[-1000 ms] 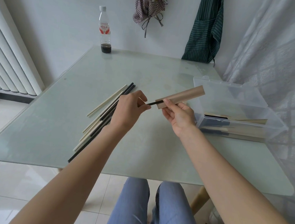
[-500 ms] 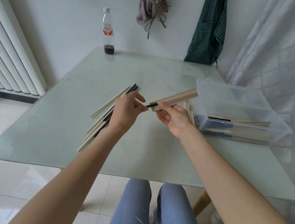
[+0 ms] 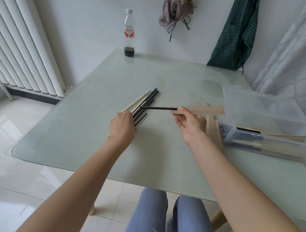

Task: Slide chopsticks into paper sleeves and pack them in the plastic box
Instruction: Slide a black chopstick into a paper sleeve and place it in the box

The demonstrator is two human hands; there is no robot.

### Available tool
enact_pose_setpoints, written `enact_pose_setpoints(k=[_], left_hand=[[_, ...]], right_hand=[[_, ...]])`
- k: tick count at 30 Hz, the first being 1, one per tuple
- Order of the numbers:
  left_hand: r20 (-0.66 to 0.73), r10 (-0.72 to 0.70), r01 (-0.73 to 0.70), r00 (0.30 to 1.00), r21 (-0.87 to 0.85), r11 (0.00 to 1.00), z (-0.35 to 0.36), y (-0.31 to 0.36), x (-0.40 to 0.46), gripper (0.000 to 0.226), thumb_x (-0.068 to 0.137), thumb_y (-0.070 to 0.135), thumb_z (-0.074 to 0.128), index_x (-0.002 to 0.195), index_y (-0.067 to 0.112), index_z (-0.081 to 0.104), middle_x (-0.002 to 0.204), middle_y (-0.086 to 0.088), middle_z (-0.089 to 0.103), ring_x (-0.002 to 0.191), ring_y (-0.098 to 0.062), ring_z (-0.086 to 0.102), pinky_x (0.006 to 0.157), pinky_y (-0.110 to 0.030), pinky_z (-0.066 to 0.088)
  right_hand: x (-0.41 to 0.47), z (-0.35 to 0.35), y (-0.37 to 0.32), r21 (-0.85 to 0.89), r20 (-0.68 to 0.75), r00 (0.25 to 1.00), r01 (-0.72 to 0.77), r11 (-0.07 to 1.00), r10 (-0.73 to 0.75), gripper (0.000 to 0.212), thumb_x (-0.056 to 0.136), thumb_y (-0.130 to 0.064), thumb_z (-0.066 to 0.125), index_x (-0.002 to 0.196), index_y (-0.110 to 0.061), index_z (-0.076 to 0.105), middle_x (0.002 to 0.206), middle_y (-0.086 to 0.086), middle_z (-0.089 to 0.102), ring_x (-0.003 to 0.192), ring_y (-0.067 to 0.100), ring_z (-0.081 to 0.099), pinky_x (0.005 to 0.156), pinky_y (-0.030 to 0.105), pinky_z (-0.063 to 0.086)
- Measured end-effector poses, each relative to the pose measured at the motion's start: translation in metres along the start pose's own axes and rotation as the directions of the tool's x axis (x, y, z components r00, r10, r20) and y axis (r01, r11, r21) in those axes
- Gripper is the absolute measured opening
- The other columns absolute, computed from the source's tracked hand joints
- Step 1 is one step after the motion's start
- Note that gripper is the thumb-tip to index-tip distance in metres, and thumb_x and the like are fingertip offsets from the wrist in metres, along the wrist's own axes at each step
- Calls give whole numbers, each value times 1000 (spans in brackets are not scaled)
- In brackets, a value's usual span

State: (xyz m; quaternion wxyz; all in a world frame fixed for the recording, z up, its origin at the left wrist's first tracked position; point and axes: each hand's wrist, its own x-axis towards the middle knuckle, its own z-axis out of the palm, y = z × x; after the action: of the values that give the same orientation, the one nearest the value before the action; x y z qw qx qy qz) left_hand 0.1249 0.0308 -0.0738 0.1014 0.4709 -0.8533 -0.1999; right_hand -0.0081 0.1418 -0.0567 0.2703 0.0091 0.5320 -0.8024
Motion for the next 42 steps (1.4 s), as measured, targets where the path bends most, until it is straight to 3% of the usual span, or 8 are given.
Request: enact_pose_setpoints(k=[5,8,10,12,16,21,28,42], left_hand=[[24,45,-48,999,142,989,1,6,-2,13,84,1,52,91,4,62,101,-17,63,93,-37,55,69,-33,38],[55,121,-126,991,111,986,2,13,-4,19,85,0,45,66,3,46,97,-24,58,98,-41,54,59,-32,30],[92,163,-160,982,-46,986,4,17,-2,15,86,2,41,74,-4,46,90,-27,57,89,-41,58,50,-36,35],[114,229,-203,967,-201,958,4,22,-4,13,90,8,40,88,3,51,86,-12,65,74,-28,64,59,-37,48],[-5,331,-327,944,-171,930,-3,32,-14,10,91,19,46,88,21,55,82,10,68,60,-7,50,48,-27,34],[-120,348,-364,930,-159,918,-4,47,-18,10,92,23,51,93,23,61,91,11,67,75,-11,50,48,-22,30],[-193,356,-392,914,-202,897,-7,55,-24,9,91,25,53,92,25,62,93,14,67,77,-10,52,49,-20,31],[-151,365,-391,919,-219,894,-7,66,-25,11,92,26,55,94,25,65,94,13,67,84,-9,54,52,-23,34]], right_hand=[[3,-2,0,-1,-2,1000,0,1000,0,9,87,-2,61,80,-5,58,81,10,65,70,19,65,56,17,55],[3,-3,-2,1,-11,1000,12,1000,-12,10,89,-2,59,80,-6,57,84,11,64,71,20,64,61,20,55],[0,-3,-5,34,-30,999,41,999,-40,18,89,0,58,76,-12,54,81,9,63,70,19,63,70,24,53],[-1,-5,-8,77,-57,996,68,995,-64,26,89,1,57,74,-19,50,78,8,61,70,18,60,75,27,51],[3,-9,-11,108,-95,992,90,990,-80,19,87,-2,62,77,-17,56,78,5,63,71,16,62,70,24,54],[4,-18,-17,93,-73,994,89,992,-82,13,88,-5,61,78,-13,58,80,5,64,70,14,63,69,22,55],[5,-32,-28,73,-95,989,119,990,-112,12,89,-7,61,81,-15,57,79,3,63,63,12,63,59,16,53],[0,-40,-29,-41,-2,996,89,995,-89,5,88,-15,64,84,-14,61,90,6,67,72,16,67,60,18,54]])
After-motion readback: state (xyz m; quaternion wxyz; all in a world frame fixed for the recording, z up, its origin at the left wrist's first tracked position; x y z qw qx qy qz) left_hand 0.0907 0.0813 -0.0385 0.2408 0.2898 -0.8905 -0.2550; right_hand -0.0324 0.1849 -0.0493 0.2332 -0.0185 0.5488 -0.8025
